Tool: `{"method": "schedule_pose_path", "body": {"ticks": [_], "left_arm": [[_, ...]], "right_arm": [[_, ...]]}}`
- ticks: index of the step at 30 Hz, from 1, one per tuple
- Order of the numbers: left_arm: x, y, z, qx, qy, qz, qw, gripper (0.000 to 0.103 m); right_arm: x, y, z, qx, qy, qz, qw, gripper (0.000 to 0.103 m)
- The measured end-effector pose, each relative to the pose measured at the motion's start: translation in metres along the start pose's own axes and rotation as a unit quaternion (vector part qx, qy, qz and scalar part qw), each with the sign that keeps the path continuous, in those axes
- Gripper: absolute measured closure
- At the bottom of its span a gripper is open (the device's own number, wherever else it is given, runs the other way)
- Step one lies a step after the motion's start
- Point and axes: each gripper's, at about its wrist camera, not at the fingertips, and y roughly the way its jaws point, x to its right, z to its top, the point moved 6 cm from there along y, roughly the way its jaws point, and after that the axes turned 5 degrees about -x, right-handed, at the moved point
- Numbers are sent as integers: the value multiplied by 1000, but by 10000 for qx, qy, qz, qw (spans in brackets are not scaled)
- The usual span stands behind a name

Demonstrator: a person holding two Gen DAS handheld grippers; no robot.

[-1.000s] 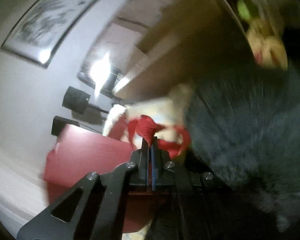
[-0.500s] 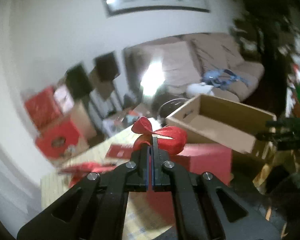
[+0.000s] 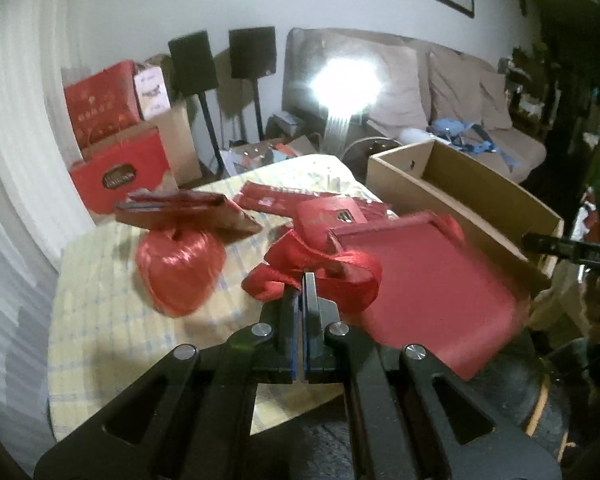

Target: Organize objects

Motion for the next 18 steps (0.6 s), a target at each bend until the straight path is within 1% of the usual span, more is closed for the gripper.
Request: {"method": "schedule_pose_path", "body": {"ticks": [1,2,3,4,8,9,11,13,15,17,18], "left_arm": [[1,1,-2,-15,36,15,10000,102],[1,2,1,-5,59,54,10000,102],[1,2,2,-1,62,65,10000,102],[0,1,4,15,44,52,10000,102],[-6,-1,9,51,-34,102,9999,102],[-8,2,8,23,-59,116,9999,102],[-12,6,7,-18,-111,132,9998,102],[-14,6,7,-18,-153,129,9998,102],[-16,6,7,-3,-171,150,9997,102],[-18,6,6,-5,-182,175,9997,102],[-18,7,6,-18,-190,180,9997,102]], "right_arm": [[-5,6,-3,-121,133,323,9993,23],[-8,10,-5,-211,223,524,9982,23],[-13,16,-9,-378,348,833,9952,23],[-16,21,-14,-492,433,1034,9925,23],[-18,31,-21,-667,452,974,9920,21],[-22,36,-25,-841,448,1140,9889,21],[-31,41,-29,-1039,351,1386,9843,21],[-45,40,-34,-1094,41,1558,9817,21],[-53,38,-38,-1081,-214,1596,9810,19],[-63,38,-47,-1192,-487,1745,9762,12],[-72,41,-53,-1288,-664,1799,9729,11]]}}
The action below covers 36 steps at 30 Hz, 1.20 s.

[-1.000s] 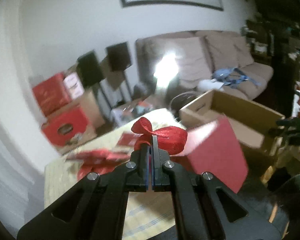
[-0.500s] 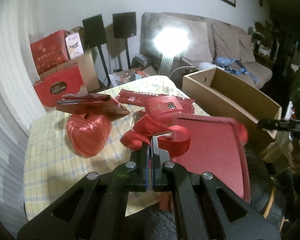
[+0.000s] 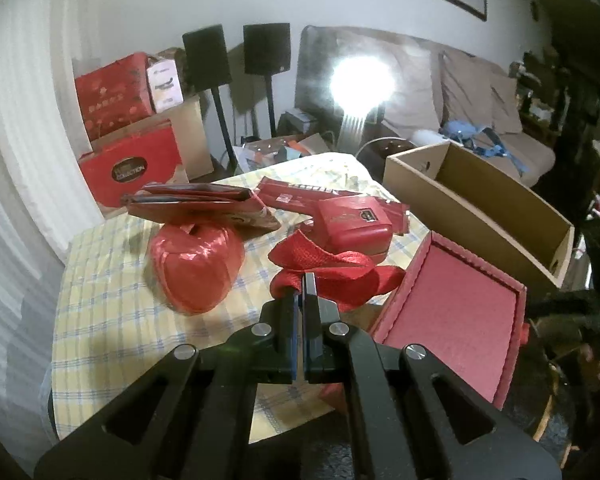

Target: Organize objects

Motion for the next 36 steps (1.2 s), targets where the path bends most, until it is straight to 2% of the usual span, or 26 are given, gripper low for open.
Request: {"method": "schedule_pose_path", "body": {"ticks": [3,6,7,9,11,12,16,18,20,25,31,36], "left_arm": [[-1,1,0,-5,-24,-4,10000,102],[-2,0,-1,3,-34,-33,10000,102],[-2,0,-1,6,-35,-44,10000,102],[-4,2,-2,4,-50,-42,10000,102],[-9,3,-3,15,-87,19,10000,102],[-10,3,-3,13,-118,-3,9999,102],[-13,5,-5,-10,-156,-1,9999,102],[-12,5,-5,0,-128,28,9999,102],[-11,3,-4,24,-127,27,9999,102],[-13,2,-3,39,-138,35,9999,102],[-14,1,-3,32,-150,48,9999,102],[-15,1,-5,21,-198,-63,9998,101]], "right_arm": [[-15,20,-6,-192,-320,-150,9992,11],[-17,26,-2,-71,-271,-240,9993,11],[-15,25,0,-14,-231,-272,9994,15],[-7,24,7,119,-50,-318,9994,42],[2,20,13,211,158,-439,9987,85],[10,17,17,313,251,-685,9968,89],[23,0,34,689,444,-920,9924,96],[27,-12,45,949,397,-1353,9854,96],[28,-22,55,1193,345,-1615,9790,97],[32,-57,84,1767,346,-1897,9652,97],[22,-93,115,2289,214,-1970,9531,97],[15,-95,118,2305,135,-1884,9546,97]]}}
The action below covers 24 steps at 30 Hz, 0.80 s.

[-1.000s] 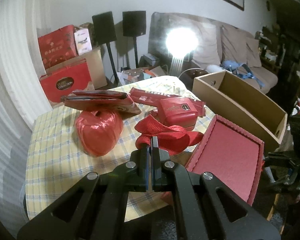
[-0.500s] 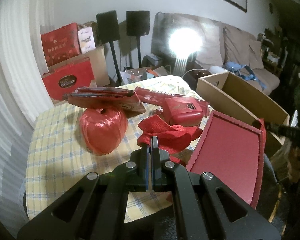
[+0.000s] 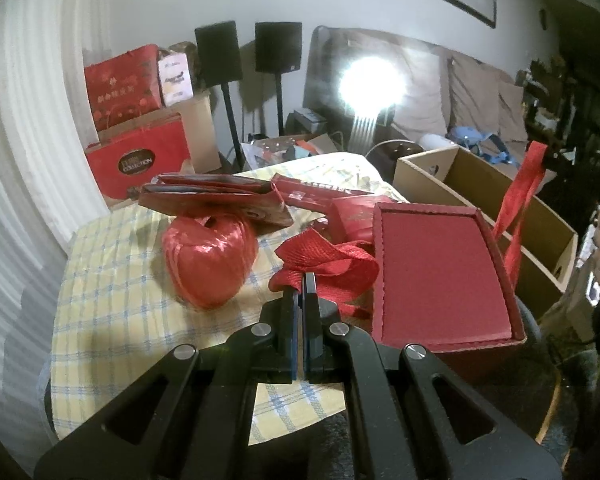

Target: Organize objects

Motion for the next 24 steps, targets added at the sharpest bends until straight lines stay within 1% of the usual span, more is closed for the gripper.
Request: {"method": "schedule_pose_path", "body": {"ticks": [2,5,8,11,12,13,16,17,18,19,20,21,22,23,24], "left_arm": [[3,4,-2,-76,10,-173,9998,101],[3,12,-7,-161,-19,-193,9997,101],[-3,12,-8,-182,-258,-390,9987,101],[-14,8,-7,-163,-565,-628,9963,99],[-18,7,-8,-170,-663,-678,9953,93],[-21,7,-8,-210,-711,-666,9950,83],[-31,12,-13,-325,-812,-432,9952,81],[-34,13,-15,-366,-896,-435,9944,79],[-40,14,-17,-402,-1099,-476,9920,75],[-46,15,-20,-433,-1283,-494,9896,67],[-52,17,-22,-475,-1388,-451,9882,60],[-56,19,-25,-546,-1457,-377,9871,46],[-58,24,-30,-710,-1503,-346,9855,39],[-57,28,-33,-827,-1508,-413,9842,38],[-53,32,-39,-983,-1507,-612,9818,38]], "right_arm": [[-2,3,-8,-96,-53,39,9999,97],[-8,13,-26,-312,-164,79,9993,97],[-8,16,-34,-424,-164,87,9989,97],[-7,16,-36,-452,-155,79,9988,97],[-6,16,-35,-447,-146,72,9989,97],[-6,17,-34,-447,-141,64,9989,97],[-5,17,-33,-473,-142,23,9988,97],[-6,18,-32,-471,-143,28,9988,97],[-7,17,-33,-472,-160,30,9988,96],[-7,18,-33,-483,-176,19,9987,96],[-7,19,-33,-500,-199,-7,9986,96],[-6,21,-34,-515,-212,-46,9984,96],[-5,23,-35,-542,-210,-57,9983,96],[-5,25,-36,-572,-204,-60,9981,96],[-4,28,-37,-610,-184,-73,9979,96]]}}
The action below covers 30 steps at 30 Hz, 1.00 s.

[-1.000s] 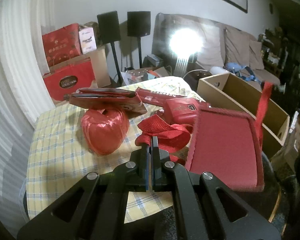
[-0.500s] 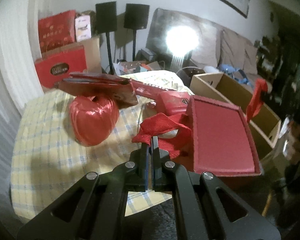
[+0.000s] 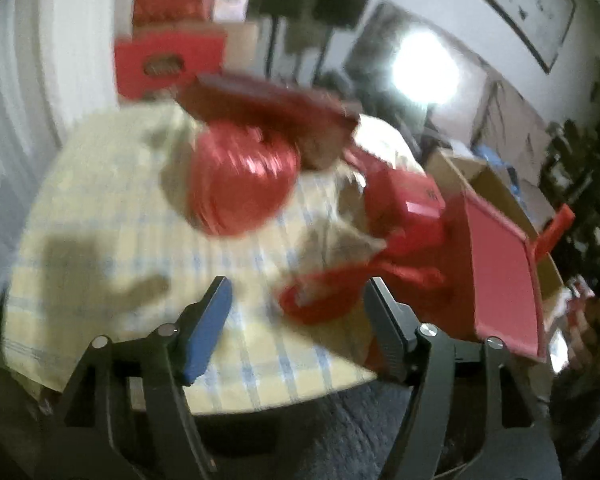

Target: Organize objects

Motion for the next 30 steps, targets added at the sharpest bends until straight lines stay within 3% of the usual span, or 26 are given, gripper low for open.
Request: {"method": "schedule_pose_path", "body": {"ticks": [3,5,9,16,21,23,25,30], "left_arm": [[7,15,-14,-445,-141,-641,9968,37],[13,24,-22,-688,-40,-825,9942,37],[25,36,-37,-918,708,-228,9930,37],[30,44,-25,-399,975,272,9941,37],[24,54,-9,-42,1261,982,9871,39],[21,56,-7,53,1341,1173,9840,48],[17,57,-5,91,1315,1265,9832,65],[-7,66,6,117,860,1142,9897,98]], "right_arm": [[1,5,-3,-64,15,-21,10000,96],[1,6,-5,-93,17,-23,10000,95],[2,10,-9,-208,-24,-58,9998,95],[-2,19,-11,-309,-67,-43,9995,95],[-4,19,-10,-322,-102,-71,9994,95],[-2,18,-9,-304,-81,-98,9995,95],[1,16,-7,-291,-56,-133,9995,94],[6,16,-5,-299,-17,-188,9994,94]]}}
